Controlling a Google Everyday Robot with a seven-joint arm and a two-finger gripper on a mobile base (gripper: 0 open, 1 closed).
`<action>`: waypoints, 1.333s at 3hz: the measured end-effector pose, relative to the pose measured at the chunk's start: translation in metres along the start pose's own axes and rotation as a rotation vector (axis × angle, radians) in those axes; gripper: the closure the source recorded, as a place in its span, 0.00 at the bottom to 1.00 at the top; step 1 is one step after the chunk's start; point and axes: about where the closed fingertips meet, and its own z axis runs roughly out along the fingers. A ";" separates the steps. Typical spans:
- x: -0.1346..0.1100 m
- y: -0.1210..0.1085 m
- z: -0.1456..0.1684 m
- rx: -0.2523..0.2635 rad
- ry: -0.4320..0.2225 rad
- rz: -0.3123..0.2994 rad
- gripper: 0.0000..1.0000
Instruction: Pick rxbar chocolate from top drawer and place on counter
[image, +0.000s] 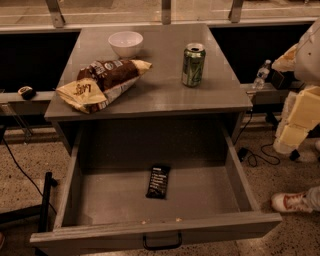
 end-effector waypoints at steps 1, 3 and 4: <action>0.000 0.000 0.000 0.000 0.000 0.000 0.00; -0.040 -0.007 0.043 -0.055 -0.039 -0.110 0.00; -0.040 -0.007 0.043 -0.055 -0.040 -0.111 0.00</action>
Offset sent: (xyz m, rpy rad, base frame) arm 0.0426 0.0596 -0.0532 0.0267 0.0682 0.1527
